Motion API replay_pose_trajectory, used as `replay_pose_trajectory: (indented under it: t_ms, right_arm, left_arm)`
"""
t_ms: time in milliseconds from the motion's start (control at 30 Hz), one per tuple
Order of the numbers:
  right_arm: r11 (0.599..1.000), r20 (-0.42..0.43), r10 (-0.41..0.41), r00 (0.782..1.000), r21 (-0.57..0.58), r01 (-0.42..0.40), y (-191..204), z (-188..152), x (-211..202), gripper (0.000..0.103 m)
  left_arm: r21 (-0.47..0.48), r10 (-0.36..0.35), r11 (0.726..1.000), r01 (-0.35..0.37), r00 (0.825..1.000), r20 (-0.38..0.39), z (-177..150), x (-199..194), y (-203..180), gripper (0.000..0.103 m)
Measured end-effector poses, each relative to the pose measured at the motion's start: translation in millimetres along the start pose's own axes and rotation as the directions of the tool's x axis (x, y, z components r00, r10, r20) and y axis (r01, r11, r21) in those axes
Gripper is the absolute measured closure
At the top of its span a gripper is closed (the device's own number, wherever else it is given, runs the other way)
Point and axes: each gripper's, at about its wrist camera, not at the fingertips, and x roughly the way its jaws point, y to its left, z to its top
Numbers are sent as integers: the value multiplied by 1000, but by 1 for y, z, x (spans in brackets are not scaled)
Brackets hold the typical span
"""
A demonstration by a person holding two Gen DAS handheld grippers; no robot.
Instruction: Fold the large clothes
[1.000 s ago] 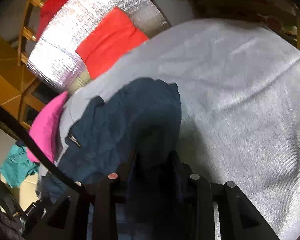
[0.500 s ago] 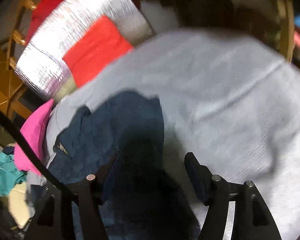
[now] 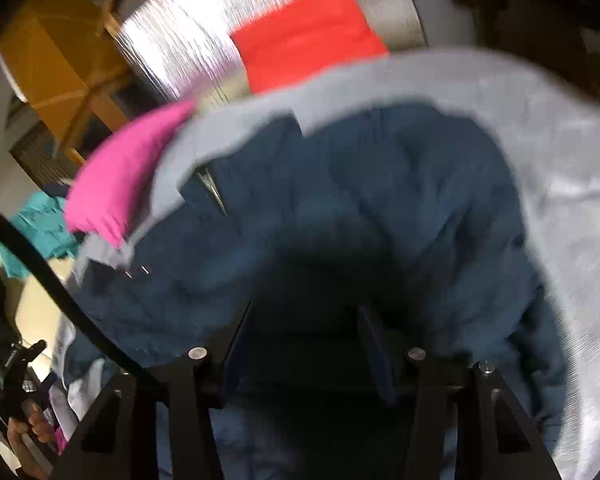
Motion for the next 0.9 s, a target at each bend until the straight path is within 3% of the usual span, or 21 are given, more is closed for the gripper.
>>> replay_pose_trajectory:
  t_ms: [167, 367, 400, 467, 667, 700, 767, 900]
  right_arm:
    - [999, 11, 20, 1000, 48, -21, -5, -1, -5, 47]
    - [997, 98, 30, 995, 67, -37, -5, 2, -28, 47]
    - [997, 110, 34, 993, 71, -42, -5, 3, -31, 47]
    - [996, 120, 37, 992, 76, -46, -5, 4, -33, 47]
    - [995, 123, 36, 992, 84, -46, -5, 7, -33, 47]
    - [995, 122, 34, 992, 84, -45, -5, 7, -31, 47]
    - [995, 124, 33, 992, 88, -44, -5, 7, -31, 47]
    - [994, 134, 37, 990, 96, -50, -7, 8, -33, 47]
  left_arm:
    - [-201, -18, 980, 5, 998, -63, 16, 22, 56, 25]
    - [-304, -79, 951, 52, 994, -75, 26, 36, 84, 28]
    - [-317, -92, 946, 64, 993, -74, 27, 37, 85, 31]
    - [-334, -121, 938, 89, 990, -77, 28, 43, 87, 48]
    - [-385, -155, 916, 110, 984, -87, 33, 62, 95, 55]
    - [-387, -155, 916, 110, 984, -86, 33, 65, 96, 59]
    - [-380, -144, 919, 101, 986, -88, 34, 70, 97, 80]
    - [-351, -141, 931, 106, 987, -76, 36, 70, 94, 90]
